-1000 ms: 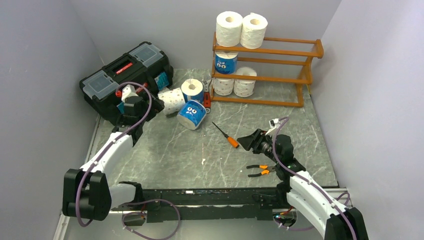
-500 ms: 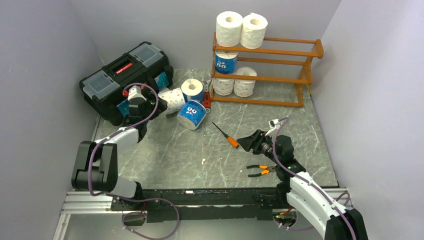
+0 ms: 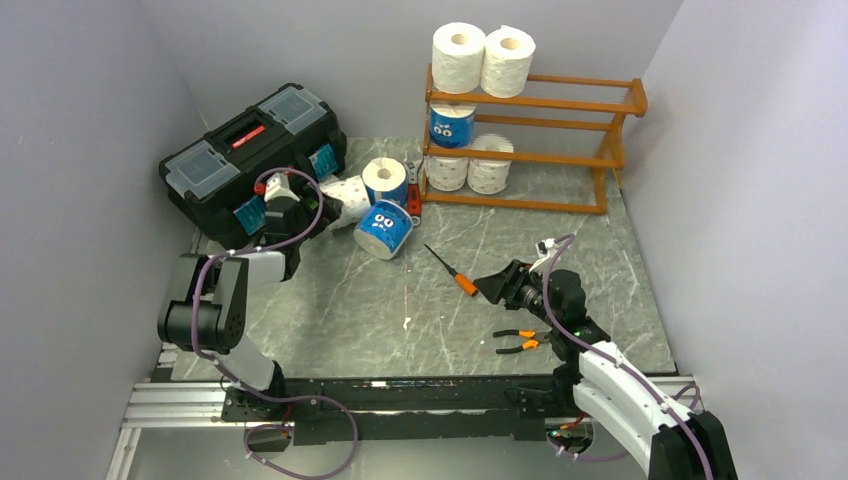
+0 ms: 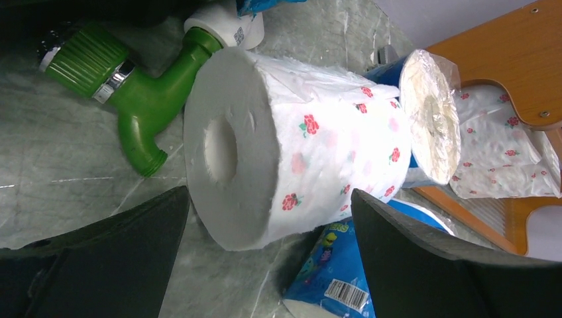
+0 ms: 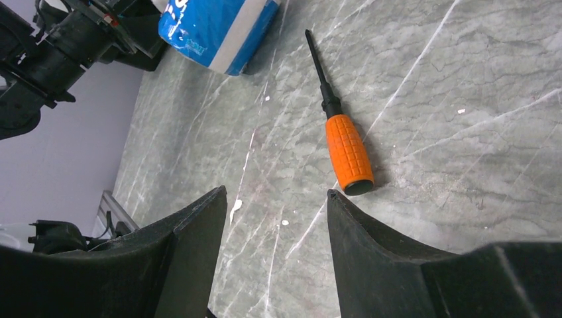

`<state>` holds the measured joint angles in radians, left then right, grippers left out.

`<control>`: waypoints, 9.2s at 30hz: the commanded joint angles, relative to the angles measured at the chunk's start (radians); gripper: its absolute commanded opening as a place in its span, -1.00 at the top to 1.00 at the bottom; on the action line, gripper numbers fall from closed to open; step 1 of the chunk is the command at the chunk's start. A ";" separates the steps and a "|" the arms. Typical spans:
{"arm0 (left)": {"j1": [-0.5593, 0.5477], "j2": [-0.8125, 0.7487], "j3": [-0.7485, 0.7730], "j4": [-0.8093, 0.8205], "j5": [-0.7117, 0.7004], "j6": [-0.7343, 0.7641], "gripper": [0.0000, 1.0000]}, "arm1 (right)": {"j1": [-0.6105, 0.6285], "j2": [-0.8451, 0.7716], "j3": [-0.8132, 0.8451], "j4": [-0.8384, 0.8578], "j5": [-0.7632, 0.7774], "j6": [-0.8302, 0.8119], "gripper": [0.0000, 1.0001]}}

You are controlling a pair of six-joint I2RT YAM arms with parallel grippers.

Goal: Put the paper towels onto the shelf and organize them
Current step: Adjust the paper towel at the center of the board, then pick up the paper towel from the center of the board.

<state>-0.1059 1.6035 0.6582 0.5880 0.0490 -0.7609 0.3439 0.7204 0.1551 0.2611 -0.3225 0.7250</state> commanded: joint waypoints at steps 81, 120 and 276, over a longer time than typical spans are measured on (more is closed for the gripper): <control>0.026 -0.259 -0.205 0.093 0.078 -0.166 -0.83 | 0.004 -0.043 -0.015 0.009 0.022 -0.033 -0.18; 0.072 0.064 -0.187 0.578 0.221 -0.262 -0.43 | 0.003 -0.029 -0.017 0.014 0.026 -0.041 -0.18; -0.553 -1.141 -0.331 -0.871 -0.436 -0.172 -0.98 | 0.099 0.318 0.635 -0.630 0.245 -0.106 -0.71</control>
<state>-0.6647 0.5152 0.3695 -0.3733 -0.3893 -0.8597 0.3809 0.9867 0.7261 -0.3134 -0.1104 0.6449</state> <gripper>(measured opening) 0.994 0.859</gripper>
